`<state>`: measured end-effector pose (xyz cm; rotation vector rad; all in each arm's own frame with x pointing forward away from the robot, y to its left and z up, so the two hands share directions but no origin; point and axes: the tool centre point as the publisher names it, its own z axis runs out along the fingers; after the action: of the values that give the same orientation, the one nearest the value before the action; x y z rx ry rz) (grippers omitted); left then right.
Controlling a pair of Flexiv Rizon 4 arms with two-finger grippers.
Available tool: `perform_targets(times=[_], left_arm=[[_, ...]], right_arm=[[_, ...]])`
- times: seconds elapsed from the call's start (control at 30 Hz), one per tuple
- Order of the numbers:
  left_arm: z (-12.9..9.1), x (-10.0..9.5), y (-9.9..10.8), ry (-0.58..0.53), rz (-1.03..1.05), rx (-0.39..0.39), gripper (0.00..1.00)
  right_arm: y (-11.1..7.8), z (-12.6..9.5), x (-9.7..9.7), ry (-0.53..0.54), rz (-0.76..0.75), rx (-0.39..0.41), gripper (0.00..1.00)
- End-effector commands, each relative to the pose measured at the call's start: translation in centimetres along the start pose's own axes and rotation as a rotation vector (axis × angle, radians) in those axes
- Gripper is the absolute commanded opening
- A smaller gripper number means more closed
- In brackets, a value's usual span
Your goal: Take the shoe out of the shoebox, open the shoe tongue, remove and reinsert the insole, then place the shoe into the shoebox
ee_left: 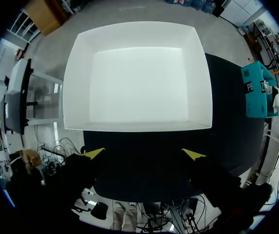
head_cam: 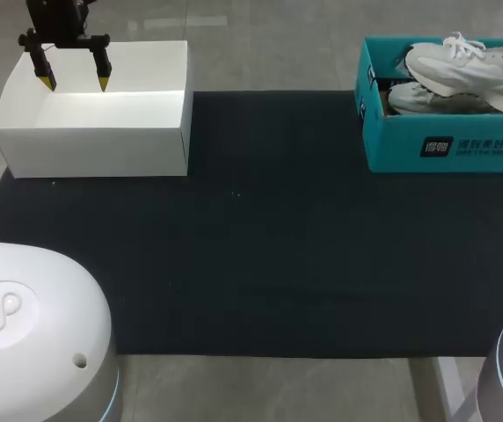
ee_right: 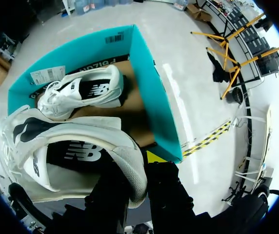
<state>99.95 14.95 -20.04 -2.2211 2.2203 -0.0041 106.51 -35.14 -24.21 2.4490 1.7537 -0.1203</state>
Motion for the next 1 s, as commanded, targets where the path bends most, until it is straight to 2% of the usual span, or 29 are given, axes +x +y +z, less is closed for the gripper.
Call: perform_targets(times=[0.03, 0.2, 0.4, 0.6, 0.7, 1.0], left_arm=[[0.0, 0.0, 0.0, -0.001, 0.0, -0.001, 1.0], [0.0, 0.0, 0.0, -0.001, 0.0, -0.001, 1.0], [0.0, 0.0, 0.0, -0.001, 0.0, -0.001, 1.0], [0.0, 0.0, 0.0, -0.001, 0.0, -0.001, 1.0], [0.0, 0.0, 0.0, -0.001, 0.0, -0.001, 1.0], [0.0, 0.0, 0.0, -0.001, 0.0, -0.001, 1.0]], right_arm=[[-0.4, -2.3, 0.1, -0.009, -0.001, -0.002, 0.0], [-1.2, -4.2, 0.9, -0.021, -0.024, 0.003, 0.0], [-3.7, -6.5, 2.0, -0.034, -0.042, 0.011, 0.0], [-7.0, -8.7, 4.0, -0.077, -0.066, 0.002, 0.0], [-9.2, -9.5, 5.6, -0.084, -0.07, -0.004, 0.0], [-15.0, -9.7, 9.6, -0.097, -0.115, 0.044, 0.0]])
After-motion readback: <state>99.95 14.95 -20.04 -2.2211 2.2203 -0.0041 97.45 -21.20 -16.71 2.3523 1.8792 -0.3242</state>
